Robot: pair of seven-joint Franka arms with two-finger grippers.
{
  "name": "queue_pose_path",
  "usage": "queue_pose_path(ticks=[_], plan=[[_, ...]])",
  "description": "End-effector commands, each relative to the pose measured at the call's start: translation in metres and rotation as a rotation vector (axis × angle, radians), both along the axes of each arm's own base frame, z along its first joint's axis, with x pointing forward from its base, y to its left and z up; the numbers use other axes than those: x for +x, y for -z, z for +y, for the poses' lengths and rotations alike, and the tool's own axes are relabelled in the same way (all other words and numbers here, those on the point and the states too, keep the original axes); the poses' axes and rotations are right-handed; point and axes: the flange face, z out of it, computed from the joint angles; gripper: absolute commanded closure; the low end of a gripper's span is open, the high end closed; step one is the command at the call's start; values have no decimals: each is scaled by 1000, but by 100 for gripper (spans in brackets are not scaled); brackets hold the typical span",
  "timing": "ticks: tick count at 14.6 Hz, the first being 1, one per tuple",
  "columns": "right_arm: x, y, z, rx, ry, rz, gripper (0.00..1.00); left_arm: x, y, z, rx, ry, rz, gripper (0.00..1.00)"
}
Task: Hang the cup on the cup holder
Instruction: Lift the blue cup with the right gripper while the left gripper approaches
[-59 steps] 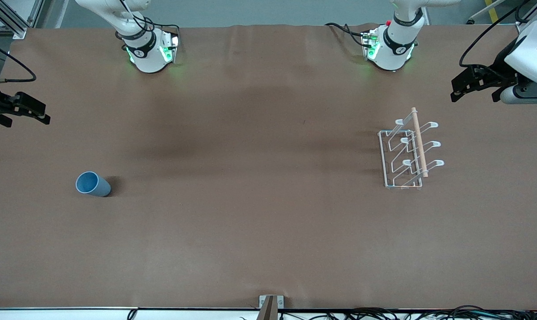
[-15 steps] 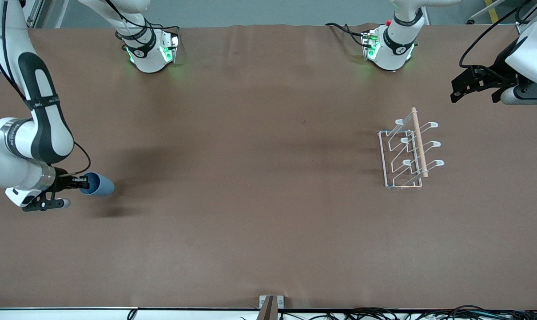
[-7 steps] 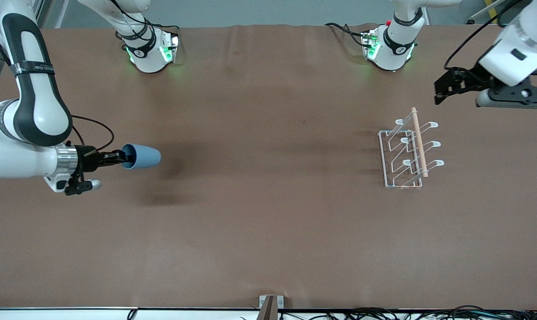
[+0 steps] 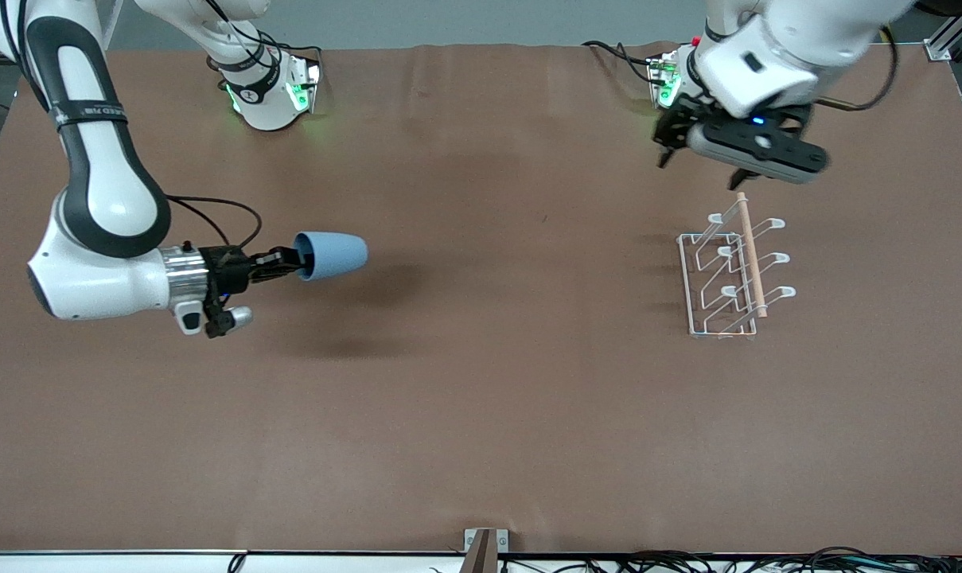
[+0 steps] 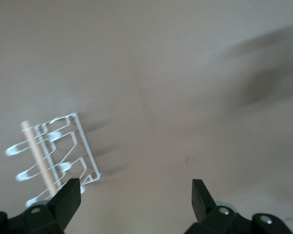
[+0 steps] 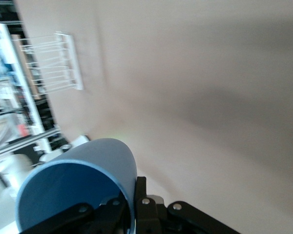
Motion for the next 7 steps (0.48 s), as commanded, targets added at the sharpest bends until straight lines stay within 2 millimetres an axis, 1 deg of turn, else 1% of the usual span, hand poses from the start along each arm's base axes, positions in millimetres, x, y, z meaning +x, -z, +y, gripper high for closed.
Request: queue_pose_path(ticks=[1, 2, 5, 6, 7], plan=[[-5, -9, 20, 139, 36, 43, 100, -3, 0, -55, -31, 106, 1, 0], [-7, -12, 29, 174, 38, 56, 100, -7, 2, -72, -42, 132, 1, 0], [-9, -12, 58, 246, 16, 93, 100, -24, 21, -135, -80, 216, -28, 0], [-9, -12, 66, 259, 9, 101, 100, -29, 24, -152, -98, 225, -47, 0], [-8, -10, 72, 271, -1, 110, 100, -30, 22, -167, -124, 242, -77, 0]])
